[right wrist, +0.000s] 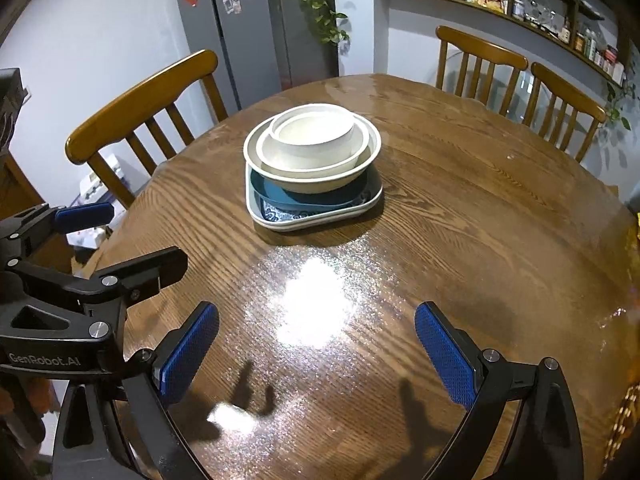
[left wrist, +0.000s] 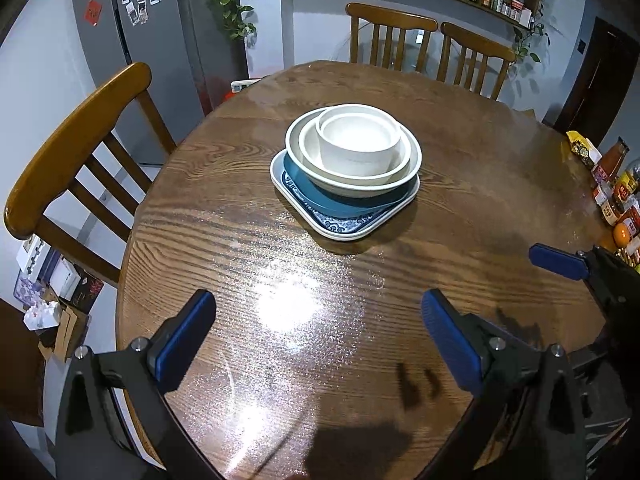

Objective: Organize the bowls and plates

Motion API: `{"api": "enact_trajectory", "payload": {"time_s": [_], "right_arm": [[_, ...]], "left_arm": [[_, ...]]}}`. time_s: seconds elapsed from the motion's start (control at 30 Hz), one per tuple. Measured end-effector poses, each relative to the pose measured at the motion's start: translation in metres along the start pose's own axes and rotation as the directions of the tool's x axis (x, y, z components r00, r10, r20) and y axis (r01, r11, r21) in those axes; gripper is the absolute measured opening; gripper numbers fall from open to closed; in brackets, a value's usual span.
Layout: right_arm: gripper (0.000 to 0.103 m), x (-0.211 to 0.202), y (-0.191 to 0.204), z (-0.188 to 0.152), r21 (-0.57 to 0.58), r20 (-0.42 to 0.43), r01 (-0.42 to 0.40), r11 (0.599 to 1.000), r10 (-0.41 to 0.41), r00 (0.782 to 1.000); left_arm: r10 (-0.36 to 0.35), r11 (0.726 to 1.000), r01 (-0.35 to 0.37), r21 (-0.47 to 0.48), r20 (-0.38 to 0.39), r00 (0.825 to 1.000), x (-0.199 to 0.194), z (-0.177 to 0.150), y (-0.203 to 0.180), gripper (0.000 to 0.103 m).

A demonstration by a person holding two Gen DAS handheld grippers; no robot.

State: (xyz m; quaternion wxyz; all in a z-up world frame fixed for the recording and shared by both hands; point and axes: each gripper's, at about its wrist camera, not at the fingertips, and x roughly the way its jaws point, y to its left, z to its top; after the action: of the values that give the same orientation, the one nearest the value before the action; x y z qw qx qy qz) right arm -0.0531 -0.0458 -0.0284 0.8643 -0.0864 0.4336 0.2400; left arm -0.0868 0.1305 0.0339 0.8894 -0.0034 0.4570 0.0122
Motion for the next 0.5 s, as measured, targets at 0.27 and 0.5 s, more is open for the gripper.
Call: {"api": "enact_trajectory", "payload": {"time_s": [0.27, 0.5], "right_arm": [[0.098, 0.0010, 0.0026, 0.0016, -0.023, -0.007, 0.006, 1.000, -0.006, 1.000], [0.098, 0.0018, 0.0030, 0.0033, -0.038, -0.010, 0.006, 0.999, -0.006, 1.000]], "left_arm": [[0.012, 1.000, -0.012, 0.002, -0.006, 1.000, 0.0005, -0.0019, 0.0019, 0.102], [0.019, 1.000, -0.019, -0.002, -0.012, 1.000, 0.0015, -0.0015, 0.0041, 0.102]]}}
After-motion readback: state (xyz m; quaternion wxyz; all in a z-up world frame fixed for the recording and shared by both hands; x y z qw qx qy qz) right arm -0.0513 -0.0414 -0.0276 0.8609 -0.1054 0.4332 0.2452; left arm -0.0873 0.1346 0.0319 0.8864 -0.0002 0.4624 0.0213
